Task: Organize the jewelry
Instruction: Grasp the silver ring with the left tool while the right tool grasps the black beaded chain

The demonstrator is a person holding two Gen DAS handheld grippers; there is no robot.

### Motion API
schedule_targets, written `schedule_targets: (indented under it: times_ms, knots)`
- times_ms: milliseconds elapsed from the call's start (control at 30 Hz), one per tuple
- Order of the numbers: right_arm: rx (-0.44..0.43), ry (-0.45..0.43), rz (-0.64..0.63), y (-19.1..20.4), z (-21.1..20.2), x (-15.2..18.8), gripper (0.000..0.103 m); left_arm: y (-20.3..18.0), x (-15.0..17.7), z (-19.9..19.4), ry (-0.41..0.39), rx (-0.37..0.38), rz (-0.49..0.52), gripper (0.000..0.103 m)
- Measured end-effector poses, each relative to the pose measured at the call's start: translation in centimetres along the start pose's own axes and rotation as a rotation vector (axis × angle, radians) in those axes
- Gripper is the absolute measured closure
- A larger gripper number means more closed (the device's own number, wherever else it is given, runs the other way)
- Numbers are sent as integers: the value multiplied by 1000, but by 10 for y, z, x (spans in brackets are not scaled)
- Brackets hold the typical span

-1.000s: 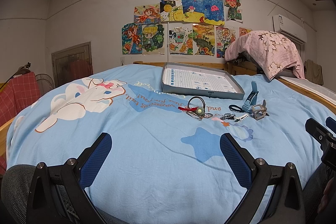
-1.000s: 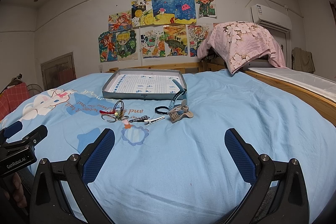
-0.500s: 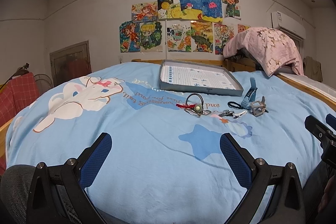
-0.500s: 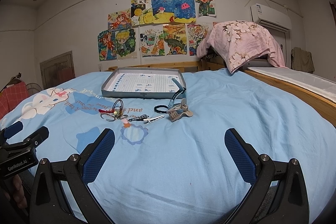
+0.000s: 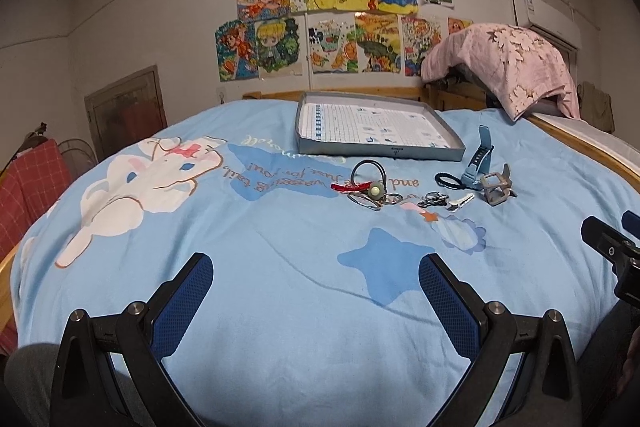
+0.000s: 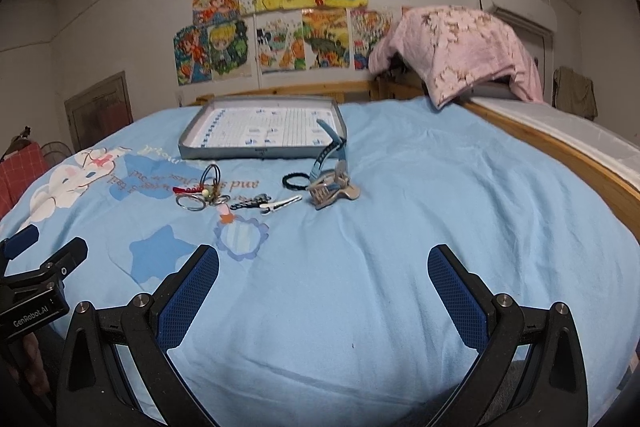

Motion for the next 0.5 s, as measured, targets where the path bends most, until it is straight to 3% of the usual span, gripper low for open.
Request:
schedule_targets:
  times_ms: [233, 500]
  knots:
    - [-4, 55, 13, -5, 23, -26, 1, 0, -29, 28, 37, 26, 26, 0]
    - [-31, 93, -42, 0, 58, -65, 2, -5, -68, 80, 88, 126, 39, 0]
Point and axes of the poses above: each gripper's, at about its wrist camera, not at the fingertips, and z roughly the way its jaws point, y to its left, x to its underside, the point moved 2 cm from there along z, roughly the way its jaws point, and after that the axes turned 10 degrees about z, right-handed, at the moved point
